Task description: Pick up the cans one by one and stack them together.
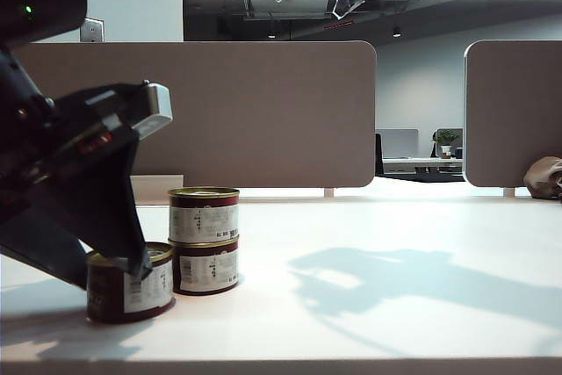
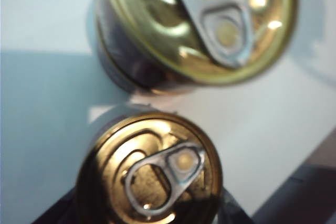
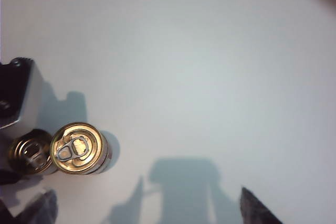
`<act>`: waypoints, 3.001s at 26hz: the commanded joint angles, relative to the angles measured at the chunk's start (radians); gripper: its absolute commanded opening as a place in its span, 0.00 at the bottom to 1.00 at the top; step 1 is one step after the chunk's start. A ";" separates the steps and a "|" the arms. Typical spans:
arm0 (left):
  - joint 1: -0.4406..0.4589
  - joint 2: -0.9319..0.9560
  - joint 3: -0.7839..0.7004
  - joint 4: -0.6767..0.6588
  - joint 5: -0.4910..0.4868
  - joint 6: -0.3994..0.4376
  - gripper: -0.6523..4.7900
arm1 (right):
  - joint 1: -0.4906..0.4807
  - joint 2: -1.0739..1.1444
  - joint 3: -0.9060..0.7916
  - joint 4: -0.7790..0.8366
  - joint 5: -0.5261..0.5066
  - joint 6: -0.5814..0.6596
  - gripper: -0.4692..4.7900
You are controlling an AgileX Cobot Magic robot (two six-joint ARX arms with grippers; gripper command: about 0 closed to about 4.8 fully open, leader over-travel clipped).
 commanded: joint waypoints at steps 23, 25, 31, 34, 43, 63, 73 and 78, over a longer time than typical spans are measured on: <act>-0.012 0.047 0.001 0.130 -0.035 -0.080 0.75 | -0.008 -0.012 0.003 -0.039 -0.002 -0.002 0.94; -0.012 0.048 0.001 0.130 -0.036 -0.081 0.74 | -0.008 -0.012 0.003 -0.038 -0.002 -0.002 0.94; -0.012 0.048 0.001 0.130 -0.048 -0.081 0.61 | -0.008 -0.012 0.003 -0.039 -0.002 -0.002 0.94; -0.012 0.048 0.001 0.126 -0.059 -0.081 0.60 | -0.008 -0.012 0.003 -0.039 -0.002 -0.002 0.93; -0.012 0.051 0.001 0.083 -0.061 -0.080 0.55 | -0.008 -0.012 0.003 -0.039 -0.002 -0.002 0.90; -0.010 0.034 0.001 -0.093 -0.189 -0.066 0.54 | -0.008 -0.012 0.003 -0.039 -0.002 -0.002 0.90; -0.005 -0.105 0.002 -0.150 -0.221 -0.069 0.54 | -0.018 -0.012 0.003 -0.039 -0.005 -0.002 0.90; -0.005 -0.165 0.003 -0.195 -0.242 -0.077 0.54 | -0.022 -0.012 0.003 -0.039 -0.006 -0.002 0.90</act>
